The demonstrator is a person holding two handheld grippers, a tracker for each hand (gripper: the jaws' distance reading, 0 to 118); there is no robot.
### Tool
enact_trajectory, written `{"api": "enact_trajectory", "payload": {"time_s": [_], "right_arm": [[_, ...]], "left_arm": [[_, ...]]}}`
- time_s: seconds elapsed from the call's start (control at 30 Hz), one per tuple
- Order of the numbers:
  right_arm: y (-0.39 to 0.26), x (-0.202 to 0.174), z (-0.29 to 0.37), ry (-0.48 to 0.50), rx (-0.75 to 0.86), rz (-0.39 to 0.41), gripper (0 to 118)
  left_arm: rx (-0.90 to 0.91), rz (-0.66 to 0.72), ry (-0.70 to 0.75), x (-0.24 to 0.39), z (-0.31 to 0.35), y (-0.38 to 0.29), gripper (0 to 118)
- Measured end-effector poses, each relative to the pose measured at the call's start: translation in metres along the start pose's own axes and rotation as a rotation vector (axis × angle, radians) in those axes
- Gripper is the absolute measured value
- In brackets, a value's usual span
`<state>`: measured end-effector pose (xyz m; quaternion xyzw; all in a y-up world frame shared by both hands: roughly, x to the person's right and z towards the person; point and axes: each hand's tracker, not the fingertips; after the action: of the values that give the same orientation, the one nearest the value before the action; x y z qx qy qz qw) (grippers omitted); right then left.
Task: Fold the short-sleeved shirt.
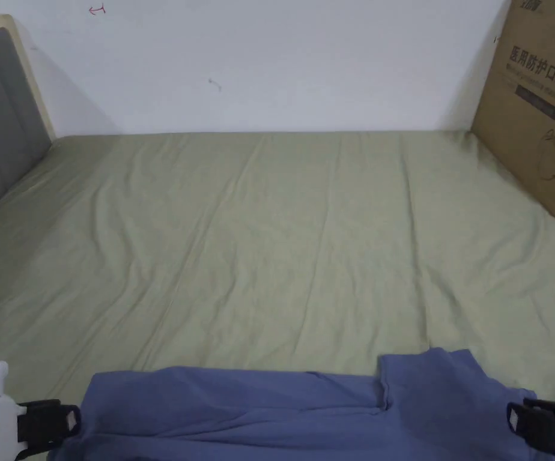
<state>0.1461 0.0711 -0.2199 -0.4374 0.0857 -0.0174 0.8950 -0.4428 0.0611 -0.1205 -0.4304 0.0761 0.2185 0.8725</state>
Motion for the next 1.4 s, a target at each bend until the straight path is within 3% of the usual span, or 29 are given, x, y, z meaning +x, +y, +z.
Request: {"api": "enact_trajectory", "payload": {"time_s": [0.07, 0.13, 0.2, 0.3, 0.33, 0.43, 0.47, 0.5, 0.67, 0.83, 0.87, 0.9, 0.93, 1.0, 1.2, 1.4], "right_arm": [[0.000, -0.016, -0.007, -0.031, 0.047, -0.040, 0], [-0.003, -0.032, -0.018, 0.015, 0.022, -0.022, 0], [-0.007, -0.046, -0.029, 0.067, -0.009, -0.054, 0], [-0.013, -0.074, -0.039, 0.083, -0.033, 0.015, 0], [-0.014, -0.081, -0.041, 0.093, -0.044, 0.044, 0], [-0.013, -0.093, -0.048, 0.180, -0.065, 0.020, 0], [-0.012, -0.096, -0.050, 0.213, -0.066, 0.000, 0], [-0.011, -0.099, -0.051, 0.226, -0.064, 0.001, 0], [-0.006, -0.109, -0.056, 0.213, -0.071, 0.057, 0], [-0.008, -0.108, -0.059, 0.209, -0.081, 0.055, 0], [-0.008, -0.106, -0.059, 0.218, -0.085, 0.040, 0], [-0.008, -0.104, -0.060, 0.234, -0.091, 0.014, 0], [-0.008, -0.101, -0.060, 0.252, -0.095, -0.007, 0], [-0.009, -0.100, -0.060, 0.263, -0.098, -0.014, 0], [-0.007, -0.091, -0.059, 0.235, -0.094, 0.000, 0], [-0.008, -0.075, -0.054, 0.232, -0.072, -0.061, 0]], "left_arm": [[-0.007, 0.017, 0.002, 0.000, -0.004, -0.006, 0], [-0.014, 0.041, 0.010, -0.003, -0.007, -0.015, 0], [-0.015, 0.079, -0.010, -0.010, -0.006, -0.022, 0], [0.022, 0.230, -0.086, -0.029, -0.002, -0.026, 0], [0.014, 0.267, -0.121, -0.034, -0.002, -0.025, 7], [-0.041, 0.285, -0.163, -0.041, -0.018, -0.028, 109], [-0.024, 0.287, -0.145, -0.042, -0.020, -0.029, 117], [-0.025, 0.335, -0.167, -0.045, -0.027, -0.028, 112], [-0.090, 0.471, -0.274, -0.050, -0.069, -0.032, 112], [-0.072, 0.550, -0.282, -0.054, -0.084, -0.030, 107], [-0.065, 0.577, -0.277, -0.057, -0.083, -0.029, 81], [-0.053, 0.580, -0.231, -0.064, -0.077, -0.029, 35], [-0.040, 0.543, -0.174, -0.066, -0.078, -0.028, 6], [-0.098, 0.600, -0.249, -0.068, -0.090, -0.034, 6], [-0.073, 0.549, -0.212, -0.060, -0.073, -0.023, 6], [0.017, 0.331, -0.250, -0.001, -0.040, 0.013, 6]]}}
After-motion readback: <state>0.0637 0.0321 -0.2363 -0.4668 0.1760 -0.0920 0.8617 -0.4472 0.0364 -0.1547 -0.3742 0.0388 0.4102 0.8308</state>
